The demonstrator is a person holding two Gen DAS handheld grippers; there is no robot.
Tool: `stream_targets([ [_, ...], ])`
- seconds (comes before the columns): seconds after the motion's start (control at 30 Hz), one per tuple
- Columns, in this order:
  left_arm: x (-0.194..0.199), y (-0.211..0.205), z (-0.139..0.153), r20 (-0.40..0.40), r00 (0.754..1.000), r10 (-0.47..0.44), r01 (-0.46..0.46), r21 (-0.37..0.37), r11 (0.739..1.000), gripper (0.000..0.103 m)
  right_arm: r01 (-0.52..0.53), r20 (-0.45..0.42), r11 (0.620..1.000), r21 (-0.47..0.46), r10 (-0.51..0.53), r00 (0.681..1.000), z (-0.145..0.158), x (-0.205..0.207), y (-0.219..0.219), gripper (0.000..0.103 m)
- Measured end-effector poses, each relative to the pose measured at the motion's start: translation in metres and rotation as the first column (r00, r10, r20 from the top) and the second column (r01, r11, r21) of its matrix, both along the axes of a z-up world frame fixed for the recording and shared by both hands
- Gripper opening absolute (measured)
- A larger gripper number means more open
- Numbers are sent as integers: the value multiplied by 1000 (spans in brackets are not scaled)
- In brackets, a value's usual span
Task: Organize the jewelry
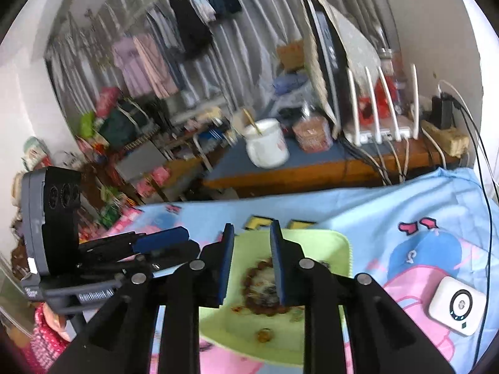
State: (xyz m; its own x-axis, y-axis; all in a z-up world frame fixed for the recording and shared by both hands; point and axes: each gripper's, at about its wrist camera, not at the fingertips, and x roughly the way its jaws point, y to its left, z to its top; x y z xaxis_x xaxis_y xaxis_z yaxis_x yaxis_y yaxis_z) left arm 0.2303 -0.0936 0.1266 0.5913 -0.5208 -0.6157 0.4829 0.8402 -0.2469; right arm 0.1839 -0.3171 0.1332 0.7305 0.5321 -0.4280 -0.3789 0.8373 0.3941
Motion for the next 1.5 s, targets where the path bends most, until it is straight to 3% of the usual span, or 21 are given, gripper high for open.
stream_targets([
  [0.13,-39,36,10,56,998,37,-37,8,999,38,-72,36,997,31,71,997,-5,-38,14,9],
  [0.23,-60,63,-6,36,997,73,-74,34,997,38,-130,10,990,-47,130,991,-29,-60,39,9],
  [0.33,-80,96,-36,-21,992,125,-123,66,990,38,-201,-70,969,-143,192,979,-67,-72,70,9],
  [0.5,-109,136,-84,-151,970,189,-183,51,982,38,-335,-197,930,-152,303,932,-107,-77,116,9],
  [0.7,-152,139,-122,-209,962,173,-160,81,984,38,-385,-237,897,-218,334,912,-118,-70,169,0],
  [0.8,-163,129,-128,-144,973,183,-162,145,976,38,-392,-244,863,-318,326,914,-130,-67,191,0],
  [0.83,-164,126,-129,-118,974,192,-171,173,970,26,-386,-223,856,-344,325,919,-130,-70,193,0],
  [0.9,-164,125,-131,-70,972,226,-203,244,948,18,-380,-214,848,-368,321,923,-129,-73,189,0],
  [0.93,-163,130,-131,-77,970,232,-208,237,949,15,-374,-211,849,-373,315,925,-132,-76,182,0],
  [1.07,-152,157,-129,-75,943,323,-297,239,924,15,-292,-194,866,-407,230,954,-133,-85,135,0],
  [1.17,-148,175,-129,-81,928,363,-338,224,914,15,-232,-207,899,-372,163,965,-135,-96,89,0],
  [1.27,-147,177,-123,-82,924,375,-347,238,907,23,-195,-205,925,-327,132,970,-138,-112,58,0],
  [1.37,-152,180,-101,-62,934,351,-337,165,927,26,-169,-226,967,-192,124,966,-141,-122,33,0],
  [1.43,-154,178,-84,-38,943,331,-325,111,939,38,-165,-225,979,-122,135,965,-139,-127,24,0],
  [1.5,-154,163,-75,-33,958,284,-281,66,957,40,-163,-214,985,-60,147,966,-135,-133,15,0],
])
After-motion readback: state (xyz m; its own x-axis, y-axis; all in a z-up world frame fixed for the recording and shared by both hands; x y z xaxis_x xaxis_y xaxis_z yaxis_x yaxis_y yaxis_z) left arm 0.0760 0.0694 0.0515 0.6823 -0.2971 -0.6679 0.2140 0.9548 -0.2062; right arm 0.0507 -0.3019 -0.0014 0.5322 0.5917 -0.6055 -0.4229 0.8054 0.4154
